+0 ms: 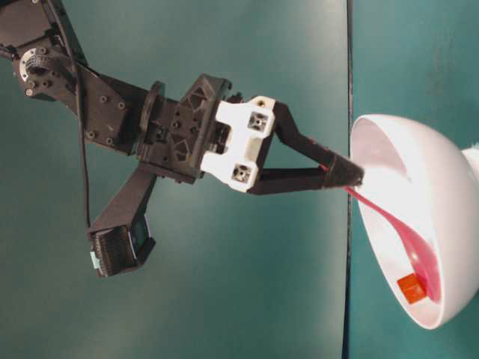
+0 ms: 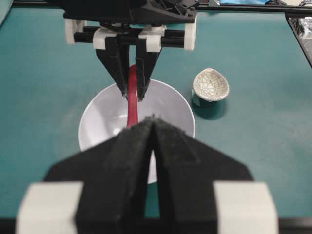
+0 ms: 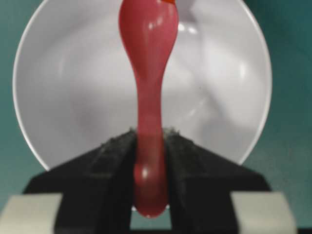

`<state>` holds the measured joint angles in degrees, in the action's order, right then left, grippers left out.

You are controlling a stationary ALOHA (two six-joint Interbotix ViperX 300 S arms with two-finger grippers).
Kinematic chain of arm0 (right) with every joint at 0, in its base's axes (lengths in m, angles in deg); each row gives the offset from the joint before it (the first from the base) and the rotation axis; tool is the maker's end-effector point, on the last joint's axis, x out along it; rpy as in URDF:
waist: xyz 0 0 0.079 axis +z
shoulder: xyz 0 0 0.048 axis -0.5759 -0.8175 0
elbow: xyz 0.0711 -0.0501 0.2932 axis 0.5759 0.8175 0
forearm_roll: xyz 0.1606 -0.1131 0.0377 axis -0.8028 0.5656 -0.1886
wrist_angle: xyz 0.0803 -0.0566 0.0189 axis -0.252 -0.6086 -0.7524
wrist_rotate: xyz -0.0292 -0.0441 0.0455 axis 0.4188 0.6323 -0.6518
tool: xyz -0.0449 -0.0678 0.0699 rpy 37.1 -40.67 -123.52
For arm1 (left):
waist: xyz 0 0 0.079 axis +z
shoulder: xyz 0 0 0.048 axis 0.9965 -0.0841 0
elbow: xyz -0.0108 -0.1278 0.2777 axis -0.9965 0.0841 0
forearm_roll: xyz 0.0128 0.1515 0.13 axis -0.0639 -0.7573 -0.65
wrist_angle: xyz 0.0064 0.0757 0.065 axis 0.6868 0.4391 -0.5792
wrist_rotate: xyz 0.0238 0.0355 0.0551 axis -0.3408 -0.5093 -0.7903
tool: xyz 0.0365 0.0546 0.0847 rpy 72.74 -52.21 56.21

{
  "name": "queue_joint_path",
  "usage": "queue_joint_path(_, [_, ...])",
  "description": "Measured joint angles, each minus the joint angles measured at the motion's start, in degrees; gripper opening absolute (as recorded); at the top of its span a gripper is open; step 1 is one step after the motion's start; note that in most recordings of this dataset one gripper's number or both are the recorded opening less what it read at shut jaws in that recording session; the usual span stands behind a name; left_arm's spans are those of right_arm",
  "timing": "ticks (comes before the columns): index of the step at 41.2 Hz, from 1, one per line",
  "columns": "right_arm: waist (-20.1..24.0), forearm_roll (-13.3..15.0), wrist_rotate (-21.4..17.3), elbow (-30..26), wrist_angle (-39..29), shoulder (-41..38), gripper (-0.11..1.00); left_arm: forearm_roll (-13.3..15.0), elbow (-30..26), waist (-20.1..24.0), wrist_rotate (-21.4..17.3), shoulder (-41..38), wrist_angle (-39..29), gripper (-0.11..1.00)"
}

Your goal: Grip the spoon and scoop the red block from the bowl with right arm.

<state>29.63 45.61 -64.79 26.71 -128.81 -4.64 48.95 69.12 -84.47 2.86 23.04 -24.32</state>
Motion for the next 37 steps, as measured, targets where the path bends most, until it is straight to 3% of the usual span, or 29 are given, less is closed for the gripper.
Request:
queue_joint_path(13, [0.35,0.0,-0.35,3.69,1.58,1.93,0.22,0.0,0.0,0.0,0.0,0.0,0.0,0.0])
queue_joint_path(25, [0.62,0.0,-3.87,10.72,8.0,6.15,0.22,0.0,0.0,0.0,0.0,0.0,0.0,0.0])
queue_joint_path(37, [1.32,0.0,-4.13,16.0,13.36,9.58,0.22,-0.09,0.0,0.0,0.0,0.0,0.0,0.0])
